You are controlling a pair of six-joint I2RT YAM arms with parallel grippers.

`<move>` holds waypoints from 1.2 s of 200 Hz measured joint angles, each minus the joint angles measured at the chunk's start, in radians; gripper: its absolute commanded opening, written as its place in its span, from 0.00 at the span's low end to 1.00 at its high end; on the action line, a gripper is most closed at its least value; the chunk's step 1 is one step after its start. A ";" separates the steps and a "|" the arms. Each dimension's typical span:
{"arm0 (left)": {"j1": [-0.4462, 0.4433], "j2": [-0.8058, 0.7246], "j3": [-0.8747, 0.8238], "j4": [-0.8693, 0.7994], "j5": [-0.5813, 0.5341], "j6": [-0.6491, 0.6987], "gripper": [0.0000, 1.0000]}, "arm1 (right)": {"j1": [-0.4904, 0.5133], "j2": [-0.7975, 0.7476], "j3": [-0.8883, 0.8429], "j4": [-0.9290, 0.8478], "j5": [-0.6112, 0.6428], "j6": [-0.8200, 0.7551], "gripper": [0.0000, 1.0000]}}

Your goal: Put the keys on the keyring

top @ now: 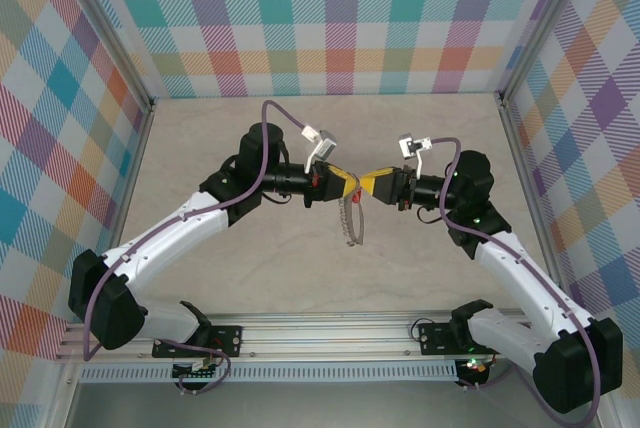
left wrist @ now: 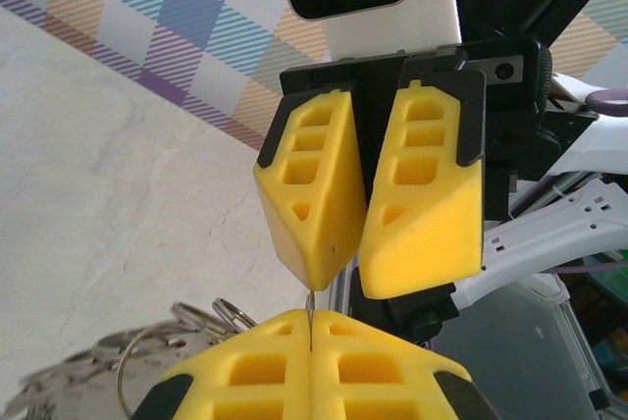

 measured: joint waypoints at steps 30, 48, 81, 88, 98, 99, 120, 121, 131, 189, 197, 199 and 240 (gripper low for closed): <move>0.000 0.003 0.003 -0.001 0.000 0.000 0.00 | 0.000 0.004 0.000 0.001 -0.009 0.000 0.21; 0.000 0.011 0.010 -0.007 0.000 0.000 0.00 | 0.001 0.010 0.001 0.001 -0.014 0.000 0.22; 0.004 0.014 0.013 -0.015 0.003 0.000 0.00 | 0.007 0.014 0.001 0.000 -0.019 0.000 0.22; 0.004 0.014 0.013 -0.015 0.004 0.000 0.00 | 0.008 0.014 0.001 0.000 -0.021 -0.001 0.21; 0.004 0.014 0.013 -0.016 0.006 0.000 0.00 | 0.008 0.015 0.001 0.000 -0.022 -0.004 0.20; 0.004 0.014 0.013 -0.016 0.006 0.000 0.00 | 0.009 0.015 0.001 0.001 -0.022 -0.005 0.20; 0.004 0.014 0.014 -0.017 0.008 0.000 0.00 | 0.009 0.016 0.001 0.000 -0.022 -0.013 0.21; 0.004 0.014 0.014 -0.018 0.008 0.000 0.00 | 0.009 0.016 0.001 0.000 -0.022 -0.014 0.21; 0.004 0.014 0.014 -0.019 0.008 0.000 0.00 | 0.009 0.016 0.001 -0.003 -0.021 -0.019 0.21; 0.004 0.014 0.014 -0.021 0.011 0.000 0.00 | -0.006 -0.029 0.001 -0.059 0.029 -0.049 0.29; 0.004 0.014 0.014 -0.021 0.011 0.000 0.00 | -0.008 -0.031 0.001 -0.059 0.033 -0.049 0.29; 0.004 0.014 0.014 -0.021 0.012 0.000 0.00 | -0.009 -0.031 0.001 -0.059 0.034 -0.049 0.29; 0.004 0.014 0.014 -0.022 0.018 0.000 0.00 | -0.010 -0.016 0.001 -0.049 0.036 -0.043 0.31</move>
